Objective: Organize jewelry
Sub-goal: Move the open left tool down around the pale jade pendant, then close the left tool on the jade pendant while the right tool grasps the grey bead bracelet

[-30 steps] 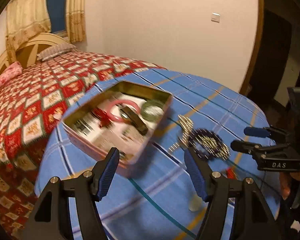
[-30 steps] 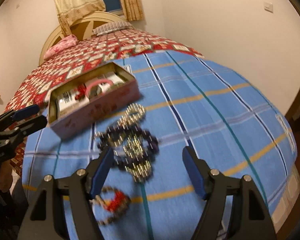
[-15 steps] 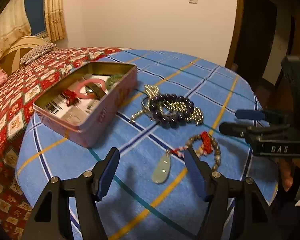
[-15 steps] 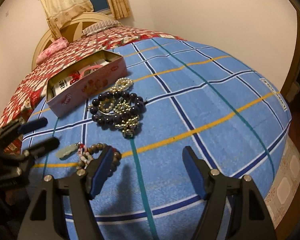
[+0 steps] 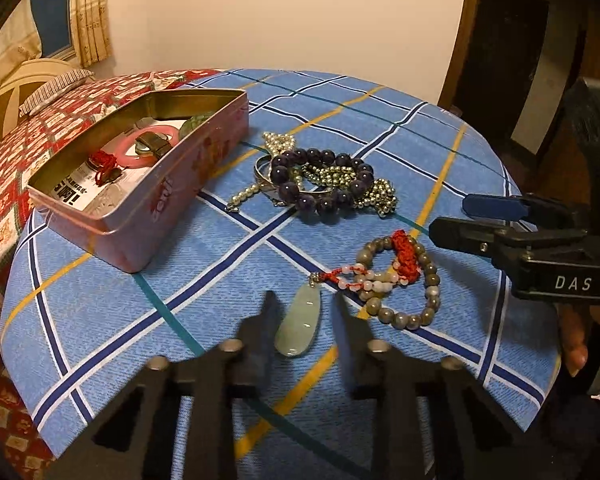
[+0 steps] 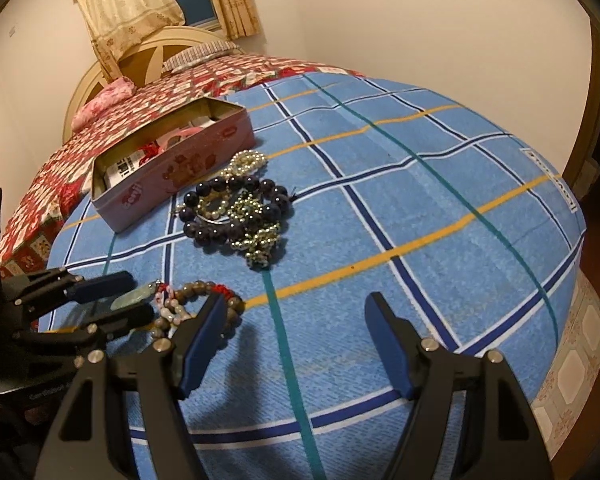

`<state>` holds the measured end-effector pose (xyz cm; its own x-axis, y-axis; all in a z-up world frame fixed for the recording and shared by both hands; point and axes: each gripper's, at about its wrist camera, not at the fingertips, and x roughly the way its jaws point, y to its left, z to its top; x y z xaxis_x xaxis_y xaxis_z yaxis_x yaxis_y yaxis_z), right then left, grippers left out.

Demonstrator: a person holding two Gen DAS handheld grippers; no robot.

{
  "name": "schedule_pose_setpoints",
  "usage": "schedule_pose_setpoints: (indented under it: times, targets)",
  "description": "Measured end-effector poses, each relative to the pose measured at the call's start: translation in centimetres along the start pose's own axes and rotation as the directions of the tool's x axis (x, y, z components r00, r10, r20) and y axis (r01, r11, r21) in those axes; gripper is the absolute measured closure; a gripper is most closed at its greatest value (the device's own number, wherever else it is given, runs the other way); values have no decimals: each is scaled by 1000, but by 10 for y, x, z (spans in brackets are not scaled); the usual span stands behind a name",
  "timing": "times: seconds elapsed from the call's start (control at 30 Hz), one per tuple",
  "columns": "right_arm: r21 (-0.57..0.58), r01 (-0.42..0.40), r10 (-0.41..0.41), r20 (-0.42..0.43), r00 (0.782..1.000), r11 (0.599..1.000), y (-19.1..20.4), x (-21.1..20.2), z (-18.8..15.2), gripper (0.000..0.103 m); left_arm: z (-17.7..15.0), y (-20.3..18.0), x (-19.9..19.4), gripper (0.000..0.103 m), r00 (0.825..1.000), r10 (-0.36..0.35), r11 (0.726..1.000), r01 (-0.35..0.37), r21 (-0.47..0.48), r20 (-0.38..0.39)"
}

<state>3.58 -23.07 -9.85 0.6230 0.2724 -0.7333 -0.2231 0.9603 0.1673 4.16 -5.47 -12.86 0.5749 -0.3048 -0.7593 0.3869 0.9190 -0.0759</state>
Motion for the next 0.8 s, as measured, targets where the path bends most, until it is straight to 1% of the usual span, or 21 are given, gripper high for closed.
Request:
schedule_pose_setpoints:
  times: [0.1,0.23,0.37,0.47,0.6,0.7,0.8]
  targets:
    - [-1,-1,1,1,1000,1000,0,0,0,28,0,6,-4,87,1000,-10,1000,10,-22,11]
    - [-3,-2,2,11,1000,1000,2,-2,-1,28,4,11,-22,87,997,14,999,-11,-36,80]
    - [0,-4,4,13,1000,1000,2,-3,-1,29,13,21,-46,87,986,43,997,-33,-66,162]
    - [-4,-13,13,8,1000,1000,5,-2,0,28,17,27,-57,87,979,56,996,-42,-76,195]
    - [-34,-38,37,-3,999,999,17,0,0,29,20,29,-68,87,970,51,997,-35,-74,237]
    - [-64,-53,52,-14,999,997,28,3,1,29,20,29,-65,87,970,71,996,-58,-62,232]
    - [-87,-64,61,-34,998,994,37,10,5,29,16,34,-56,87,975,84,995,-70,-77,206]
